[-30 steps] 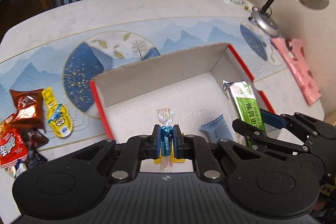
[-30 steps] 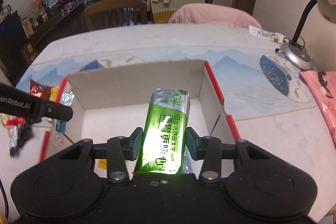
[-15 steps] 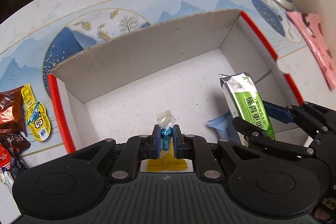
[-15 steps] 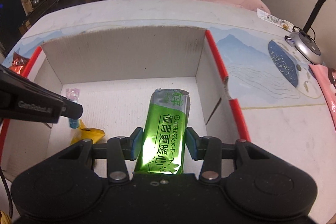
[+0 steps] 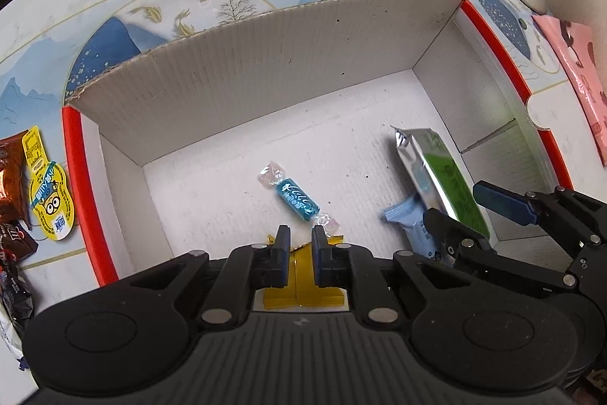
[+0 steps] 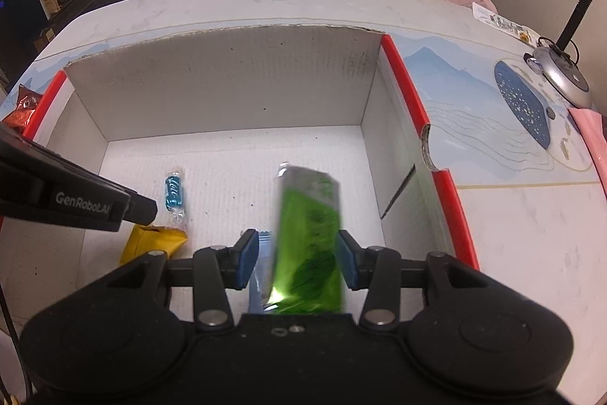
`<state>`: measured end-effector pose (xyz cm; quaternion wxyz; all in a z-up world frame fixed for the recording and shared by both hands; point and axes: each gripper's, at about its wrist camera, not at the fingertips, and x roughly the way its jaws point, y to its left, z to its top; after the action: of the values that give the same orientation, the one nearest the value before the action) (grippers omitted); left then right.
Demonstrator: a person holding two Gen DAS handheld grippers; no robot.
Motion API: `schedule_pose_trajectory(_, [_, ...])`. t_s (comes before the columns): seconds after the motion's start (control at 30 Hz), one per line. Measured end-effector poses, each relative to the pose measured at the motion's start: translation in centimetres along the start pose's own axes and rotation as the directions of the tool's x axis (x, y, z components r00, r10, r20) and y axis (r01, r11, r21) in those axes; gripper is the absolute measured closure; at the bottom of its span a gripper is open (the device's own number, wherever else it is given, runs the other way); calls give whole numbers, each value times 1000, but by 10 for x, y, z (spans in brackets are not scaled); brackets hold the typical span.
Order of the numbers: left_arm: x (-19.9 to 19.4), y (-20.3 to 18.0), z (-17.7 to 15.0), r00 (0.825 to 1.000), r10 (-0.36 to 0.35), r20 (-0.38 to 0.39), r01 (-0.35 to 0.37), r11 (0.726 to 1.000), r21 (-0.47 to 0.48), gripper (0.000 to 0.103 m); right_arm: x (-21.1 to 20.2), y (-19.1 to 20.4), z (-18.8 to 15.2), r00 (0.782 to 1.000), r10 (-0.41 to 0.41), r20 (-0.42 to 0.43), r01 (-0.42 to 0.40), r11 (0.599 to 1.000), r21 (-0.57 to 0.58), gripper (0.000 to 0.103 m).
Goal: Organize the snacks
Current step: 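Carry the candy and green bar into the red box and release them, then withdraw both tools from the box toward the remaining snacks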
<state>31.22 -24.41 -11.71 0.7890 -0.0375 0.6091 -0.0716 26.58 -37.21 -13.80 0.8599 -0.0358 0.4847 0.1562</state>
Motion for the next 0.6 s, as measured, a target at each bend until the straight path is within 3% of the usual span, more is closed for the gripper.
schedule_pose_trajectory(0.43, [-32, 7, -16, 997, -42, 61, 41, 999, 27, 92, -38, 5, -2, 998, 0, 58, -2, 1000, 29, 50])
schedule_pose_trajectory(0.6, [-54, 13, -24, 992, -63, 107, 60, 998, 38, 91, -64, 14, -2, 993, 6, 117, -8, 1000, 14, 40])
